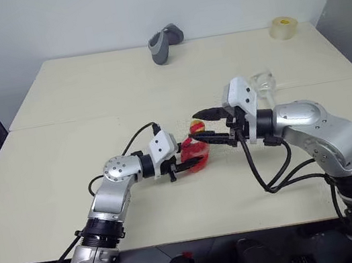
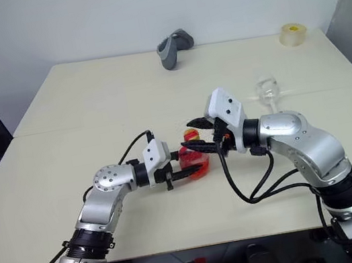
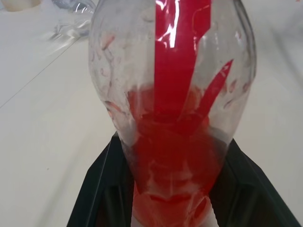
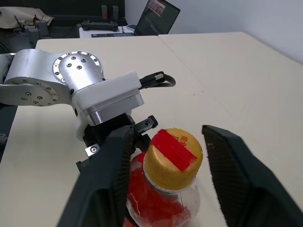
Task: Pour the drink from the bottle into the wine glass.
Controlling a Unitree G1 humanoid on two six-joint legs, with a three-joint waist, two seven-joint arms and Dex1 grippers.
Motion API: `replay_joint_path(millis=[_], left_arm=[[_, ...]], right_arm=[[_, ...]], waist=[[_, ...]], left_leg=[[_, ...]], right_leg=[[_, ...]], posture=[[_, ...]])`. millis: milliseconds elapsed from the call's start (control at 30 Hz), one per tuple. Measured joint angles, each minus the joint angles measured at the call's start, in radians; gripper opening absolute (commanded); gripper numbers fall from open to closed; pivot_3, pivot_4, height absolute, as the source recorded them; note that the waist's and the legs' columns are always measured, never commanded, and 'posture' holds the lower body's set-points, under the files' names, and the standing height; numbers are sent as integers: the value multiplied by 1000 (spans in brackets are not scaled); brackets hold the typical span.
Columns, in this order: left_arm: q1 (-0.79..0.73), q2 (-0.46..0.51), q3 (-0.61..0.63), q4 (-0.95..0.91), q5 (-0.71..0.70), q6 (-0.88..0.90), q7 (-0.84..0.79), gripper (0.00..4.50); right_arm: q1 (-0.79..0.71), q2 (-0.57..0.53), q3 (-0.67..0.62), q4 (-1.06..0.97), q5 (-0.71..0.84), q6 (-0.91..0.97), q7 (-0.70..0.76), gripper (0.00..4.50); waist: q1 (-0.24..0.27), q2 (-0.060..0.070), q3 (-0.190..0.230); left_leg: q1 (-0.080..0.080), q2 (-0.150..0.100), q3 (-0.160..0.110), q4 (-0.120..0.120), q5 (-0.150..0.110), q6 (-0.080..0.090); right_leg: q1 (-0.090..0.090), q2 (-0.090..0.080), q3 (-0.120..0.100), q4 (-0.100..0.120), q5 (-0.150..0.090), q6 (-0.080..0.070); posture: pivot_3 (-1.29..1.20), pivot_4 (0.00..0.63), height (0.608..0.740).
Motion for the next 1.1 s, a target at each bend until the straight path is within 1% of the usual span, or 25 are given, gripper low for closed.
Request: replay_joint_path(millis=[67,133,167,467,567,667,700,733,900,967,1100], left_arm=[[-1,0,-1,0,2,1,4,1677],[-1,0,-2,0,3,1,5,1670],[-1,0,-3,0,3,1,6,1670],[-1,1,-8,-4,7,-5,6,1661],[-1,1,-10,-10,12,-8,13,1660],[0,5,-14,-16,18,-12,17,1660],[0,9,-15,-19,19,-12,17,1660],[0,10,-15,-21,19,-12,17,1660],[0,11,-16,-22,20,-13,17,1660],[0,11,-17,-22,21,-16,16,1660],[0,12,-18,-21,21,-18,15,1659]], right_arm=[[-1,4,-3,-1,-1,-10,3,859],[-1,11,-1,-1,-1,-15,8,168],[-1,15,0,-1,-1,-18,10,0],[-26,32,-8,66,6,-57,55,0],[-27,42,-63,72,66,-41,68,559],[-28,10,-85,70,76,-25,80,1554],[-26,-3,-84,67,76,-18,89,1956],[-24,-11,-84,64,76,-16,92,2205],[-3,-20,-51,41,59,-16,91,2241],[2,-20,-21,40,28,-25,85,2241],[7,-19,-6,40,-10,-43,83,2241]], waist=[[0,0,0],[0,0,0],[0,0,0],[0,0,0],[0,0,0],[1,0,0],[1,0,0],[0,0,0],[-1,0,0],[0,0,0],[0,0,0]], left_leg=[[0,0,0,0,0,0],[0,0,0,0,0,0],[0,0,0,0,0,0],[0,0,0,0,0,0],[0,0,0,0,0,0],[0,0,0,0,0,0],[0,0,0,0,0,0],[0,0,0,0,0,0],[0,0,0,0,0,0],[0,0,0,0,0,0],[0,0,0,0,0,0]], right_leg=[[0,0,0,0,0,0],[0,0,0,0,0,0],[0,0,0,0,0,0],[0,0,0,0,0,0],[0,0,0,0,0,0],[0,0,0,0,0,0],[0,0,0,0,0,0],[0,0,0,0,0,0],[0,0,0,0,0,0],[0,0,0,0,0,0],[0,0,0,0,0,0]], posture=[[0,150,740],[0,150,740],[0,150,740],[0,150,740],[0,150,740],[0,150,740],[0,150,740],[0,150,740],[0,150,740],[0,150,740],[0,150,740]])
